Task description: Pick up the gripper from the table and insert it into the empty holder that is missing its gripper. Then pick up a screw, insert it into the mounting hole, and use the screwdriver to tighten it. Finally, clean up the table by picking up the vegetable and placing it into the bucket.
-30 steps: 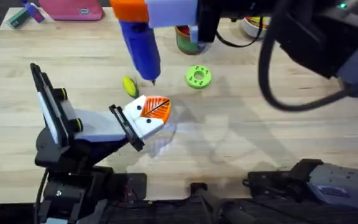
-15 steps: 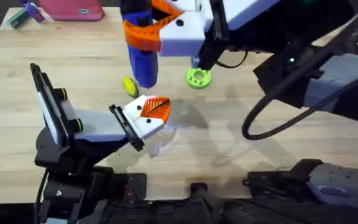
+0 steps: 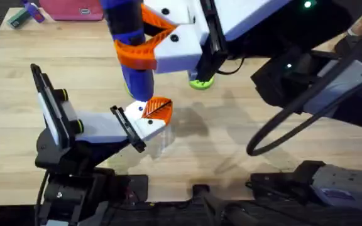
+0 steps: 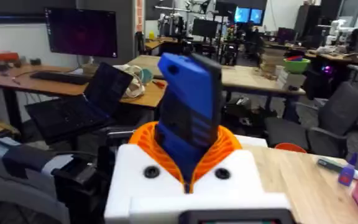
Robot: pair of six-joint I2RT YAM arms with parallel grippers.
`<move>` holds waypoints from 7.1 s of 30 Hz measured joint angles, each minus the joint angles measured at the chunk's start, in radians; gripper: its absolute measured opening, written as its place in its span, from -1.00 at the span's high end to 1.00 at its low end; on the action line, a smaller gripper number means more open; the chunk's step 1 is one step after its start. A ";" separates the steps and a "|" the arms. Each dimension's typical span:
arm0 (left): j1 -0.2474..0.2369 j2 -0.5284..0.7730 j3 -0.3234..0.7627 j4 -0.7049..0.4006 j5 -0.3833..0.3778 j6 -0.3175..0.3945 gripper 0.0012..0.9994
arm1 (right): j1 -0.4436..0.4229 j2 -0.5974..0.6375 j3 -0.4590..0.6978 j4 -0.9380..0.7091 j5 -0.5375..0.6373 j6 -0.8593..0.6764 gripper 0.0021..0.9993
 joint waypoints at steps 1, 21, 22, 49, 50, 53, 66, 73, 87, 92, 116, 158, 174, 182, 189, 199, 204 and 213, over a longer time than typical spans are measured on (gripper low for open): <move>0.000 0.000 0.000 0.000 0.000 0.000 0.97 | 0.014 0.000 0.000 0.000 -0.005 -0.008 0.95; 0.000 0.000 0.000 0.000 0.002 0.000 0.97 | 0.050 0.062 0.000 0.001 -0.016 -0.064 0.95; 0.000 0.000 0.000 0.000 0.003 0.000 0.97 | 0.050 0.062 0.001 -0.001 -0.016 -0.064 0.95; 0.000 0.000 0.000 0.000 0.008 0.000 0.97 | 0.039 0.062 0.056 0.001 -0.080 -0.090 0.95; 0.000 0.000 0.000 0.000 0.008 0.000 0.97 | 0.036 0.062 0.056 0.001 -0.083 -0.090 0.95; 0.000 0.000 0.000 0.000 0.009 0.000 0.97 | 0.032 0.062 0.056 -0.005 -0.089 -0.090 0.95; 0.000 0.000 0.000 0.000 0.011 0.000 0.97 | 0.031 0.062 0.056 -0.056 -0.092 -0.090 0.95; 0.000 0.000 0.000 0.000 0.011 0.000 0.97 | 0.031 0.062 0.056 -0.056 -0.092 -0.090 0.95; 0.000 0.000 0.000 -0.001 0.011 -0.001 0.97 | 0.031 0.093 0.058 -0.047 -0.091 -0.090 0.95; 0.000 0.000 0.000 -0.001 0.012 0.000 0.97 | 0.031 0.093 0.059 -0.047 -0.091 -0.090 0.95; 0.000 0.000 0.000 -0.001 0.012 0.000 0.97 | 0.019 0.096 0.107 0.018 -0.120 -0.029 0.95; 0.000 0.000 0.000 -0.001 0.012 0.000 0.97 | 0.020 0.112 0.106 -0.002 -0.122 -0.025 0.95; 0.000 0.000 0.000 -0.001 0.012 0.000 0.97 | 0.020 0.112 0.082 0.036 -0.109 0.001 0.95; 0.000 0.000 0.000 -0.001 0.012 0.000 0.97 | 0.034 0.112 0.080 0.043 -0.095 0.001 0.95; 0.000 0.000 0.000 -0.001 0.012 0.000 0.97 | 0.036 0.112 0.080 0.043 -0.095 0.001 0.95; 0.000 0.000 0.000 -0.001 0.012 0.000 0.97 | 0.030 0.113 0.079 0.026 -0.117 -0.013 0.95; 0.000 0.000 0.000 -0.001 0.012 0.000 0.97 | 0.028 0.113 0.079 0.019 -0.119 -0.024 0.95; 0.000 0.000 0.000 -0.001 0.012 0.000 0.97 | 0.028 0.123 0.079 0.020 -0.122 -0.031 0.95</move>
